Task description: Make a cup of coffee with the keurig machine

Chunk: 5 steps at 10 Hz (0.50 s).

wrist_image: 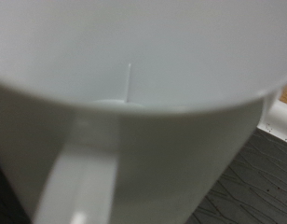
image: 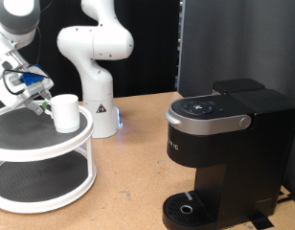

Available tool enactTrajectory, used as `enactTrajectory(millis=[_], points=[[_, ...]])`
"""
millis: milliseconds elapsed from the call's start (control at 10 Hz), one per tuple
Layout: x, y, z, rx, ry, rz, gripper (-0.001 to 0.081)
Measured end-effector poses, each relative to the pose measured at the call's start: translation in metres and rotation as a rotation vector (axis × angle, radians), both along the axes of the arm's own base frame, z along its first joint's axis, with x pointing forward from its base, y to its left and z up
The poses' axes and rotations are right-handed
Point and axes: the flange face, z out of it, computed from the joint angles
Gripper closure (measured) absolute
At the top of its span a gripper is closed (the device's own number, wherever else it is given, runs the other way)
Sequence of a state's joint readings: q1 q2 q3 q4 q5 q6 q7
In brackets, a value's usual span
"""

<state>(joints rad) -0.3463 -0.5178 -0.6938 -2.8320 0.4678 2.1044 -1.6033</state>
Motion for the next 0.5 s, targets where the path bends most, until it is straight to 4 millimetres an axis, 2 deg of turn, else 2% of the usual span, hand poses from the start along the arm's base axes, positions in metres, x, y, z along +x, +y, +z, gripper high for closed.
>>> enactTrajectory(millis=[100,200,300,400,500], points=[[-0.0012,-0.0006,-0.0006,0.001,-0.006,0.002,0.028],[-0.0023,-0.001,-0.0011,0.004,-0.013,0.004,0.0418],[-0.0034,-0.0016,-0.0016,0.006,-0.021,0.006,0.0418],[-0.0045,-0.0021,-0.002,0.009,-0.028,0.007,0.0606],[-0.006,-0.0024,-0.0027,0.014,-0.036,0.01,0.0606]])
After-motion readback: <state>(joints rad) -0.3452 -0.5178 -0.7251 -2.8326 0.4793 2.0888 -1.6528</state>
